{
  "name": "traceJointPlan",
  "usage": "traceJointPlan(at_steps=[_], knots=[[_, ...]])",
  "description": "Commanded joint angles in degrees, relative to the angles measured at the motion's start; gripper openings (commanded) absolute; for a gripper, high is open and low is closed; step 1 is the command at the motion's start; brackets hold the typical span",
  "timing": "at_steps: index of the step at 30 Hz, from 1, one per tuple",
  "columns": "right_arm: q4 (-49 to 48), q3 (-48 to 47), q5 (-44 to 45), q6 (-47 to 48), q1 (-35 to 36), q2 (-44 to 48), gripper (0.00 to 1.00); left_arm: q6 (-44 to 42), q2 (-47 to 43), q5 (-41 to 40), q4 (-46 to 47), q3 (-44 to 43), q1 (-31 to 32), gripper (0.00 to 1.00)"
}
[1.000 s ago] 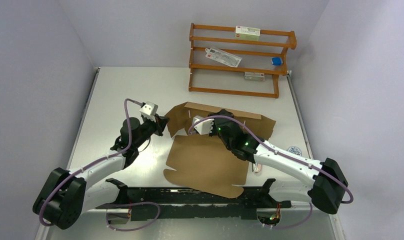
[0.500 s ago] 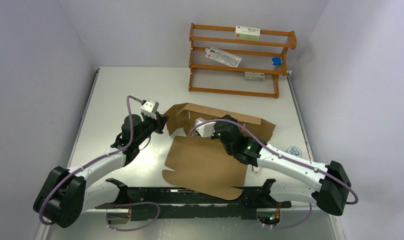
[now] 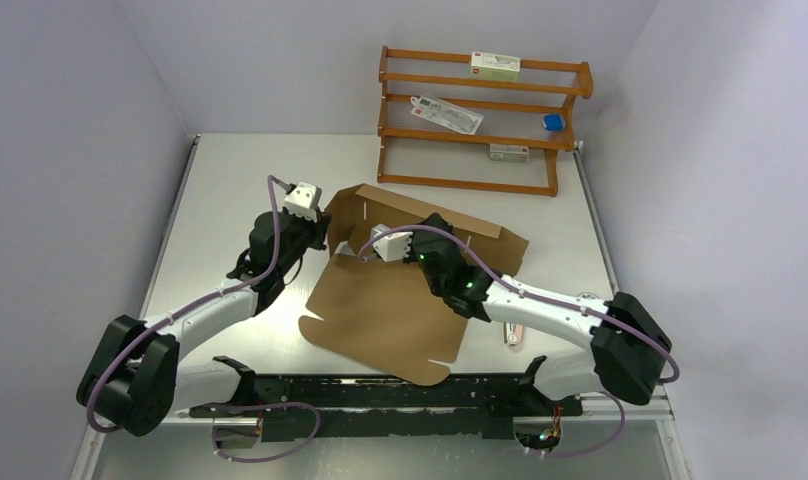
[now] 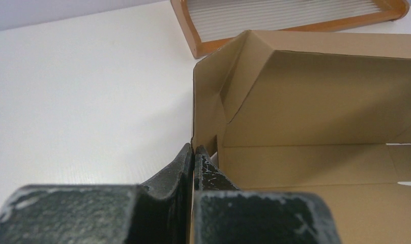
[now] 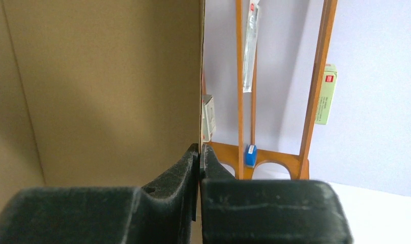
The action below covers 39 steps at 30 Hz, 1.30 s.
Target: Fold the paper box
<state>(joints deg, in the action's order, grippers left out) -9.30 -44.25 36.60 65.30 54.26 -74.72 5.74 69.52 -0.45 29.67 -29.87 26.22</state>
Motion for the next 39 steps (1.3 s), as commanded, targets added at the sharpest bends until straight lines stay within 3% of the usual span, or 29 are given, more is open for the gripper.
traceJointPlan(at_steps=[1, 7, 17, 28, 39], knots=[[-11.7, -1.6, -3.5, 5.1, -1.0, -4.0, 0.05, -1.7, -1.5, 1.7, 0.0, -1.5, 0.1, 0.05], [-16.7, -1.6, -5.1, 5.4, -1.3, -6.6, 0.05, 0.4, -4.6, 7.6, 0.6, 0.9, 0.2, 0.05], [-24.3, 5.1, -6.9, 10.2, -0.5, -7.7, 0.06, 6.8, -4.1, 10.8, 4.7, 5.3, 0.9, 0.06], [-27.4, 8.6, -1.5, 21.4, -0.1, -9.2, 0.06, 6.3, -3.9, 8.0, -7.0, -0.4, 1.1, 0.09], [-27.0, 9.5, 1.4, 30.8, 0.2, -9.7, 0.07, 9.5, -1.3, 13.2, 0.3, 2.6, 1.1, 0.11]])
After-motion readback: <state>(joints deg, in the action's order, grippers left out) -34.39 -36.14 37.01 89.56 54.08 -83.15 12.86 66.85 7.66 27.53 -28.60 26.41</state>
